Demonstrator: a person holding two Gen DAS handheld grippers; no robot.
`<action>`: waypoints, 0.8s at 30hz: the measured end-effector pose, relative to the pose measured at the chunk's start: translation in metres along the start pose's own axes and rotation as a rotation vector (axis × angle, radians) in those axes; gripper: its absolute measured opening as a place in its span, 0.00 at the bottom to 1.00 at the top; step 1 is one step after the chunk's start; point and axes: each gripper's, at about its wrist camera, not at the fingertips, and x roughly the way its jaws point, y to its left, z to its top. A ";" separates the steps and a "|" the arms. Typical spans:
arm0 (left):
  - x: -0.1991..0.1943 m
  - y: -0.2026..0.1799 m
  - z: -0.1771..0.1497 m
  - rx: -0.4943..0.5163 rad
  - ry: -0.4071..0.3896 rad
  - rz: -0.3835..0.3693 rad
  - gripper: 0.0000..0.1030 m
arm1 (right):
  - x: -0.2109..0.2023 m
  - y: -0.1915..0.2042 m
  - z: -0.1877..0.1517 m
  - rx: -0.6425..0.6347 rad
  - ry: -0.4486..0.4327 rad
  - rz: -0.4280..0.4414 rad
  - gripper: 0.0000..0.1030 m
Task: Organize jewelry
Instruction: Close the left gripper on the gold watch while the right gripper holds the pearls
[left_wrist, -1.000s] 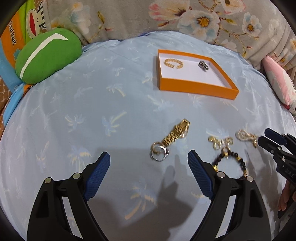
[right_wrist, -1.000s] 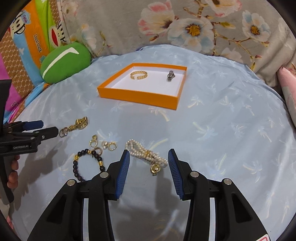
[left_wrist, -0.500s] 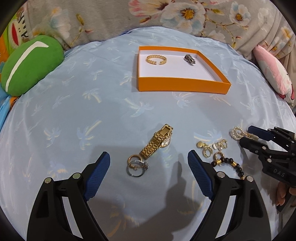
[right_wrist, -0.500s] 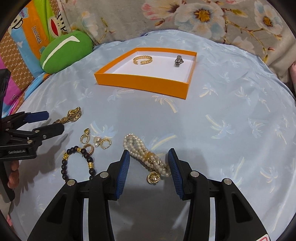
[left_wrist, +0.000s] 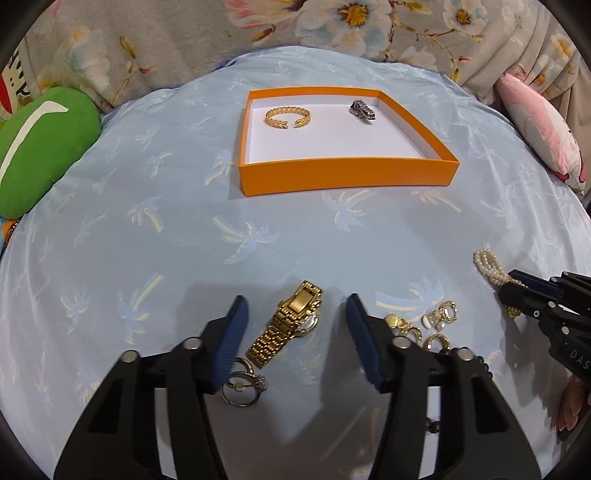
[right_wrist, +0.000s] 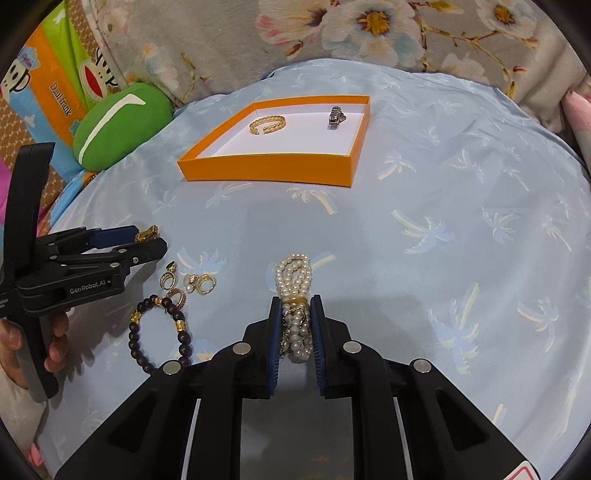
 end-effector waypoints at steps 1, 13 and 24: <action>-0.001 0.000 0.000 -0.002 -0.001 -0.006 0.33 | 0.000 0.000 0.000 0.002 -0.001 0.001 0.13; -0.008 -0.010 -0.003 -0.032 0.003 -0.039 0.21 | -0.008 0.000 0.001 0.037 -0.037 0.002 0.13; -0.045 -0.005 0.022 -0.047 -0.077 -0.052 0.21 | -0.032 0.006 0.042 0.020 -0.123 0.025 0.13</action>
